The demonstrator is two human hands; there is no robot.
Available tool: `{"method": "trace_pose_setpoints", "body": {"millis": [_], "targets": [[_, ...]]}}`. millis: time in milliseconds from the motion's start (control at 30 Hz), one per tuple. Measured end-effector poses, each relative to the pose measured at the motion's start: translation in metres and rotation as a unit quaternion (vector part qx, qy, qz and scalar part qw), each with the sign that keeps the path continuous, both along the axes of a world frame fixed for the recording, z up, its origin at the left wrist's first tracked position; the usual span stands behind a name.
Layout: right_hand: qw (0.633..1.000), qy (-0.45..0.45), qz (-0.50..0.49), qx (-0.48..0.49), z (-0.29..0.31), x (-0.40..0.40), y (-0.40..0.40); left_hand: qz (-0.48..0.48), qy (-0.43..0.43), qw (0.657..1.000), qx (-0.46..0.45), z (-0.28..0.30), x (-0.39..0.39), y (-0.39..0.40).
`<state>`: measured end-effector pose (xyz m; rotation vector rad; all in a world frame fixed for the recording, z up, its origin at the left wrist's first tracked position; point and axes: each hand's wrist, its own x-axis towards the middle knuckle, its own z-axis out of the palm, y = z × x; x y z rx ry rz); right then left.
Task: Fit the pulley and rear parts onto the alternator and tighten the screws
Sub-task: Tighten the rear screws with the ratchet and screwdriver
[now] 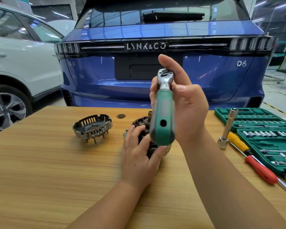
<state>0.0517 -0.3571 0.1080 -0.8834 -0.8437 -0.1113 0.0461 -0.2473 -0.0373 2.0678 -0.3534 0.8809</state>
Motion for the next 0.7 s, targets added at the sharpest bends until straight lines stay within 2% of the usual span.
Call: {"method": "trace_pose_setpoints", "body": {"millis": [67, 200, 267, 367, 467, 567, 700], "targets": [[1.000, 0.013, -0.016, -0.006, 0.002, 0.000, -0.002, 0.003, 0.005, 1.000, 0.003, -0.001, 0.001, 0.000], [0.975, 0.060, -0.216, -0.005, 0.007, -0.006, 0.003, 0.011, 0.029, 0.999, 0.009, -0.002, 0.001, 0.000], [0.960, 0.083, -0.268, -0.013, 0.008, -0.005, 0.003, 0.011, 0.037, 0.999, 0.013, -0.001, 0.001, 0.001], [0.976, 0.086, -0.188, -0.066, 0.009, -0.004, 0.000, 0.012, 0.039, 0.999, 0.013, -0.001, 0.000, 0.001], [0.988, 0.043, -0.125, -0.074, 0.007, -0.004, 0.003, 0.012, 0.033, 0.999, 0.011, 0.000, 0.000, 0.000], [0.983, 0.005, -0.184, -0.028, 0.004, -0.004, 0.008, 0.011, 0.033, 0.999, 0.011, 0.001, 0.000, -0.001], [0.951, -0.067, -0.302, -0.013, 0.002, -0.003, 0.011, 0.013, 0.039, 0.999, 0.005, 0.002, -0.001, -0.002]]}}
